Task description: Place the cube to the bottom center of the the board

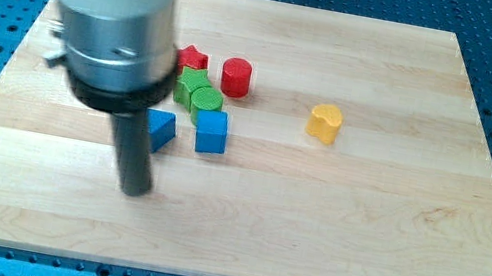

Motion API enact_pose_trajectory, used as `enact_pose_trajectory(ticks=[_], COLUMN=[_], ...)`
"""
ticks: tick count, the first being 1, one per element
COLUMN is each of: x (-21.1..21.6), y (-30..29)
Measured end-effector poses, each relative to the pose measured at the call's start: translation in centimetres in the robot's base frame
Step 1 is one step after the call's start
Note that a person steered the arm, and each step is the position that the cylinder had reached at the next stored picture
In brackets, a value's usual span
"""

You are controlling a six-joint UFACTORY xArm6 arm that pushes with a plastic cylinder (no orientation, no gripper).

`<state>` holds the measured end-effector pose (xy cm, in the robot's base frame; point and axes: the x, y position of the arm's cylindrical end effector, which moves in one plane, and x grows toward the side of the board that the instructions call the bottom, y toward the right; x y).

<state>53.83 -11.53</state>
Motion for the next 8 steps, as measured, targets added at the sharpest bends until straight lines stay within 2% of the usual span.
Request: enact_pose_trajectory(ticks=[1,2,3,4,5,8], x=[-5.1,-5.2,-2.3,-1.8,-3.5,-3.9], y=[4.2,3.6,0.7,11.0,16.3,16.4])
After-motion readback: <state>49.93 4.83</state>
